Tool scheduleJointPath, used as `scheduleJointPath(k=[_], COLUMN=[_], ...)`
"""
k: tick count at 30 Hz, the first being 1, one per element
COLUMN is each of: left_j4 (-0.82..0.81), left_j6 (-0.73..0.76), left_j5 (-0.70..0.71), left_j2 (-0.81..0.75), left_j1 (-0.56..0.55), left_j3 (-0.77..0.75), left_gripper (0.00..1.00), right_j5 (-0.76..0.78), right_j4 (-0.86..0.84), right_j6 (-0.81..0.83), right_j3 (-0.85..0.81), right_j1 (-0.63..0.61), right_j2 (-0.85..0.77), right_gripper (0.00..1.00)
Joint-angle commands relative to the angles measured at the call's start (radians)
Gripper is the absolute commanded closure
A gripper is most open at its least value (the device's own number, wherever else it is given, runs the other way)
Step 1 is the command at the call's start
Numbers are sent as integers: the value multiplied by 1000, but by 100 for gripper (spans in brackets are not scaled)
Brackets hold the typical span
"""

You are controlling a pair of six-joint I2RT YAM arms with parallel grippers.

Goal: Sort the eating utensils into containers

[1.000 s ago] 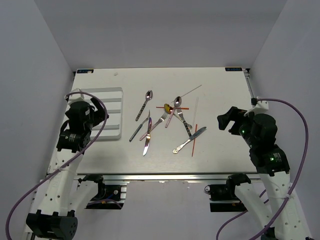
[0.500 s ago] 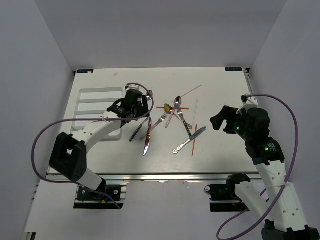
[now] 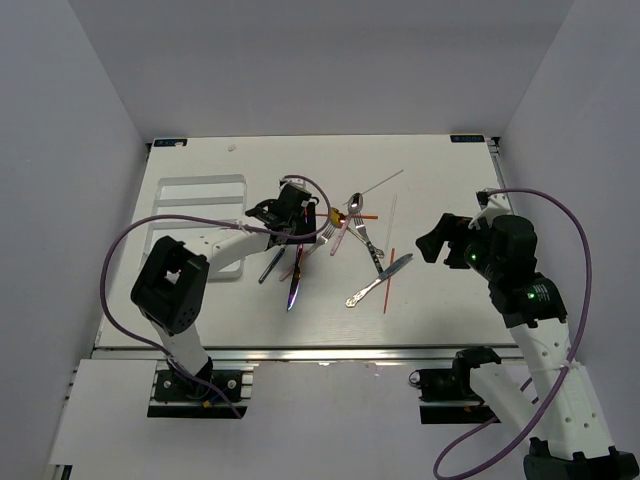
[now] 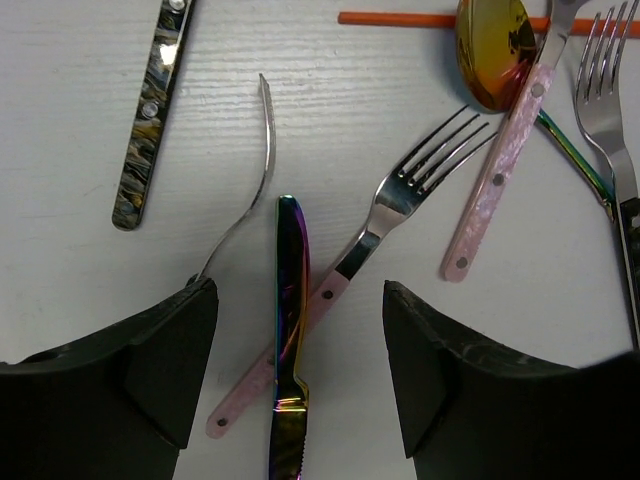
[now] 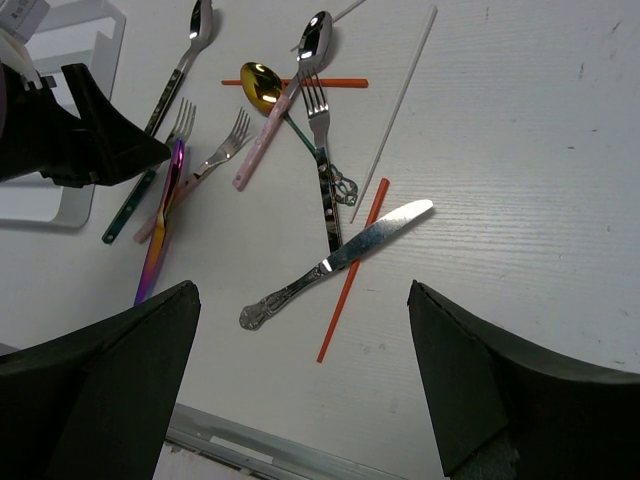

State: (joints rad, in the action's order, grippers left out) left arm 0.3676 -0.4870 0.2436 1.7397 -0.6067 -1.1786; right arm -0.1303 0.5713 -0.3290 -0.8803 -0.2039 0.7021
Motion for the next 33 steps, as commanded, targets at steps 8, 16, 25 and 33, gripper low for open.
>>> scheduleJointPath(k=[8,16,25,33], left_j4=[-25,-55,-62,-87], left_j6=[5,-21,-39,-56], left_j5=[22,23,57,54], left_j2=[26,89,101,98], left_j1=[-24,-24,-24,-22], left_j3=[28,13,23,37], left_gripper=[32,36,45,47], right_j5=[-38,-54,-55,-72], right_j4=[-44,-37,-24,-36], right_j6=[19,31,53,47], right_j3=[21,21,6,24], right_j1=[3,3,1,3], right_j2=[0,2,4,7], right_gripper=[11,11,11,11])
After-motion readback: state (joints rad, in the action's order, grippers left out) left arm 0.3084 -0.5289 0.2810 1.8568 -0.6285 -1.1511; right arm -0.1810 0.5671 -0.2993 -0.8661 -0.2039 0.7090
